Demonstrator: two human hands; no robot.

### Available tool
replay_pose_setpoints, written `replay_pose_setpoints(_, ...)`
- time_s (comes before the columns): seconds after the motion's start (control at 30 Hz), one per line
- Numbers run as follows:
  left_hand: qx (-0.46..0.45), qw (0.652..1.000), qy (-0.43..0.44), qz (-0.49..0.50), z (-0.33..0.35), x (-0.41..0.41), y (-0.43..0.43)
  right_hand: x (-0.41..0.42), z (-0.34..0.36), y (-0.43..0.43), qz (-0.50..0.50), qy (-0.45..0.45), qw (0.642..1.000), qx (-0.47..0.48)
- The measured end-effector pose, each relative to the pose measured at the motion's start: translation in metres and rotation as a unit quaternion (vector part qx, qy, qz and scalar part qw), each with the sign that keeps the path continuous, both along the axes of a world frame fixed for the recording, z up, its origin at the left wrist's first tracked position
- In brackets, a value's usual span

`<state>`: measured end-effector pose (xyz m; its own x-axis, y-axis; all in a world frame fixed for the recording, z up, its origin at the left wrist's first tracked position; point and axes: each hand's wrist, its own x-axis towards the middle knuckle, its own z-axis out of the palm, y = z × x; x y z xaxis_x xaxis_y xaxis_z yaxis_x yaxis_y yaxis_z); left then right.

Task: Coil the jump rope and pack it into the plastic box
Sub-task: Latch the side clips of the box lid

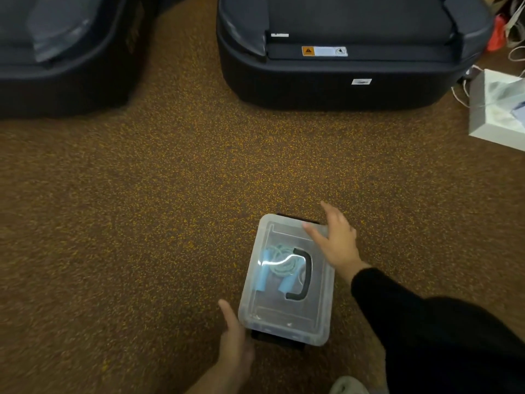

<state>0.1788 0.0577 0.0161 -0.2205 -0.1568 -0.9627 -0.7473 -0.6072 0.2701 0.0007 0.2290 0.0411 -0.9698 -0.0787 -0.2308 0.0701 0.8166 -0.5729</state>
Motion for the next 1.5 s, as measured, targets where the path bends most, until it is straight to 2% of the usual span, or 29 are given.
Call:
replay_pose_setpoints(0.13, 0.145, 0.989, -0.002, 0.006, 0.012, 0.018, 0.032, -0.047, 0.008, -0.016, 0.075, -0.128, 0.989, -0.006)
replay_pose_setpoints(0.2, 0.188, 0.981, 0.046, -0.018, 0.022, 0.023, 0.041, -0.06, 0.008, -0.022, 0.102, -0.202, 0.974, 0.006)
replay_pose_setpoints(0.3, 0.159, 0.984, 0.077, 0.028, 0.014, 0.023, 0.047, -0.071, 0.004, -0.027, 0.145, -0.269, 0.949, 0.073)
replay_pose_setpoints(0.37, 0.155, 0.984, 0.082, 0.036, 0.014, 0.021, 0.048, -0.072, -0.003, -0.023, 0.135, -0.3, 0.941, 0.072)
replay_pose_setpoints(0.47, 0.137, 0.988, 0.051, 0.052, 0.002, 0.016, 0.043, -0.072, -0.01, -0.015, 0.104, -0.323, 0.94, 0.017)
replay_pose_setpoints(0.6, 0.122, 0.986, 0.098, 0.053, 0.002, 0.022, 0.02, -0.064, -0.009, -0.006, 0.046, -0.357, 0.93, -0.071)
replay_pose_setpoints(0.67, 0.095, 0.984, 0.138, 0.059, -0.002, 0.018, 0.001, -0.059, -0.009, 0.003, 0.005, -0.352, 0.929, -0.114)
replay_pose_setpoints(0.77, 0.046, 0.982, 0.18, 0.029, 0.003, 0.001, -0.026, -0.049, -0.008, 0.018, 0.001, -0.342, 0.93, -0.134)
replay_pose_setpoints(0.87, 0.01, 0.978, 0.209, -0.018, 0.009, -0.019, -0.05, -0.037, -0.006, 0.027, -0.04, -0.357, 0.913, -0.194)
replay_pose_setpoints(0.97, 0.0, 0.971, 0.228, -0.068, 0.023, -0.04, -0.067, -0.023, 0.0, 0.033, -0.074, -0.33, 0.906, -0.255)
replay_pose_setpoints(1.17, -0.024, 0.967, 0.211, -0.142, 0.033, -0.07, -0.089, 0.011, 0.008, 0.038, -0.136, -0.28, 0.897, -0.314)
replay_pose_setpoints(1.37, -0.098, 0.96, 0.182, -0.19, 0.033, -0.092, -0.092, 0.05, 0.0, 0.026, -0.264, -0.239, 0.856, -0.374)
replay_pose_setpoints(1.5, -0.125, 0.967, 0.14, -0.173, 0.027, -0.096, -0.088, 0.068, -0.008, 0.015, -0.307, -0.213, 0.856, -0.358)
